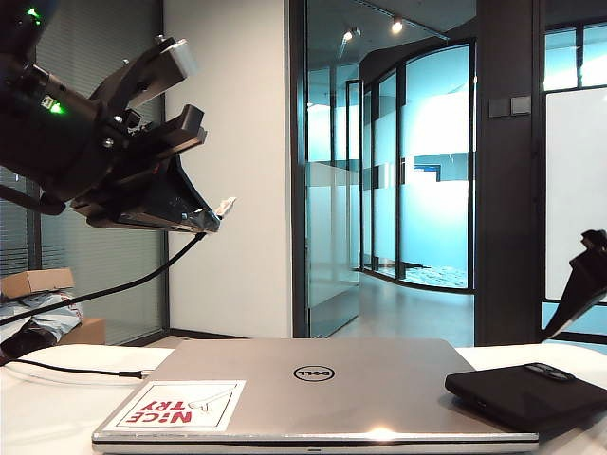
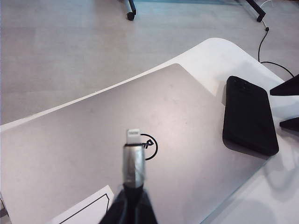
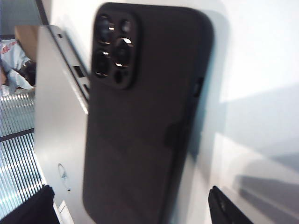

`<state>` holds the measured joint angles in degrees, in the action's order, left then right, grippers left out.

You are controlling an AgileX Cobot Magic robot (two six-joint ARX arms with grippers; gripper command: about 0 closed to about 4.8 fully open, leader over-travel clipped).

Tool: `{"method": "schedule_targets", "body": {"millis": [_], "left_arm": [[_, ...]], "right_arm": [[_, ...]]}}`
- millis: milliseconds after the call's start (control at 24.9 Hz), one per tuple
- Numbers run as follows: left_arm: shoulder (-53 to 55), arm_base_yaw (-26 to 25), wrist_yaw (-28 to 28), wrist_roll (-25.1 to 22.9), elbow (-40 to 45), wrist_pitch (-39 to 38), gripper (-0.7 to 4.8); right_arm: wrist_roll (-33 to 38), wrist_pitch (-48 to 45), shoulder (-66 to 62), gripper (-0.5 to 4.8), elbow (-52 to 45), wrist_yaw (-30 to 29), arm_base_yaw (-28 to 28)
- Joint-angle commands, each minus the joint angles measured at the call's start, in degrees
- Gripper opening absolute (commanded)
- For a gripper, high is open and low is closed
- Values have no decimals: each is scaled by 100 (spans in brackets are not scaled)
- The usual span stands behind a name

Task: Pick up the charging cable and the phone, plug the charging cable into the charging port on the phone, and finally place them back on the table.

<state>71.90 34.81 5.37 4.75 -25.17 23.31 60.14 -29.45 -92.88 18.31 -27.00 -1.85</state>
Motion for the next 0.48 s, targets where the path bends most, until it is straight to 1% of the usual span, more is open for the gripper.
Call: {"method": "schedule_targets", "body": {"millis": [40,281,481], "left_arm": [[-15,-4,13,-2,-20,81,-7],[-15,-4,13,-2,-20,81,-7],[-15,-4,13,-2,-20,83,-7]], "right_arm": [[-11,-262,-160,449,22,-13,7],[-11,-511,-490,449,74,-177,37],[-11,-601,-621,449,90,-164,37]]}}
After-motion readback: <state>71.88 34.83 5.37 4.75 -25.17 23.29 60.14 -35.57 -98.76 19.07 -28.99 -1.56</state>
